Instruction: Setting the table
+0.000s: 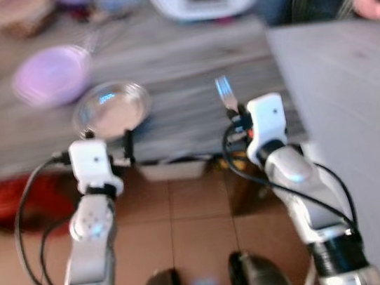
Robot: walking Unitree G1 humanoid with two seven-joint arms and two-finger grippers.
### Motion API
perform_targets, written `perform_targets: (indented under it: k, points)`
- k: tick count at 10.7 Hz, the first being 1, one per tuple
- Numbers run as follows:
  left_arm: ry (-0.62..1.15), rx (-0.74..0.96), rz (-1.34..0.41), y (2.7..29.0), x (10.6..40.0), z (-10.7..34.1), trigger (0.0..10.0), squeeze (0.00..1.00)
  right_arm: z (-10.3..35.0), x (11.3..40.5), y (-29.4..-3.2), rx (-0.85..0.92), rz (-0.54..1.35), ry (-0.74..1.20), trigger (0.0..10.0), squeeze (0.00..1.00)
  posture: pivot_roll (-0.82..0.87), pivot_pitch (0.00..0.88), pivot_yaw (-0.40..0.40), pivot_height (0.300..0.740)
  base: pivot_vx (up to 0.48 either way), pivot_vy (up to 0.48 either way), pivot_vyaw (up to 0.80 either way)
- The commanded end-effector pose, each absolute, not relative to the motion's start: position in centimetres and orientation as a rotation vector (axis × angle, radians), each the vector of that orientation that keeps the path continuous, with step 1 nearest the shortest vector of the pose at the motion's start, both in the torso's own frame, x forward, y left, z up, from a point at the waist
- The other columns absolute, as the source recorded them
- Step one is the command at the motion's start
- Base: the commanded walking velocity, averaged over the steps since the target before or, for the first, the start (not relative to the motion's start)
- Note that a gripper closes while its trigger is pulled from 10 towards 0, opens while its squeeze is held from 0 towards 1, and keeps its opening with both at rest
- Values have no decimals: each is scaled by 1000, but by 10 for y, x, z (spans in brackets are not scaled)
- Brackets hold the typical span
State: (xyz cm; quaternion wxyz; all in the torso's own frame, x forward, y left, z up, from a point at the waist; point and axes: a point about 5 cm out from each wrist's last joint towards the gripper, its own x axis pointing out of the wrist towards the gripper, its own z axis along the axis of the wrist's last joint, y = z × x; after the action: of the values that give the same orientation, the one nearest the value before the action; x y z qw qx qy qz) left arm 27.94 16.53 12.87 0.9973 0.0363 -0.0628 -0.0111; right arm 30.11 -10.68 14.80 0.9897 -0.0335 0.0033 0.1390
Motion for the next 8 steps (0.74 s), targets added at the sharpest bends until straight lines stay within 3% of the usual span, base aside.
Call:
perform_targets:
  k: [1, 5, 8]
  points:
    - [-127, 83, 2, 170, 276, 129, 10000, 0, 151, 299, -105, -59, 278, -8, 10000, 0, -46, 199, 29, 740, 0, 0, 581]
    - [-119, 90, 3, 171, 273, 129, 10000, 0, 148, 312, -127, 70, 98, 34, 10000, 0, -34, 217, 38, 740, 0, 0, 0]
    - [-99, 90, -7, 172, 270, 128, 10000, 0, 155, 327, -128, 139, 42, 29, 10000, 0, -19, 234, 49, 740, 0, 0, 0]
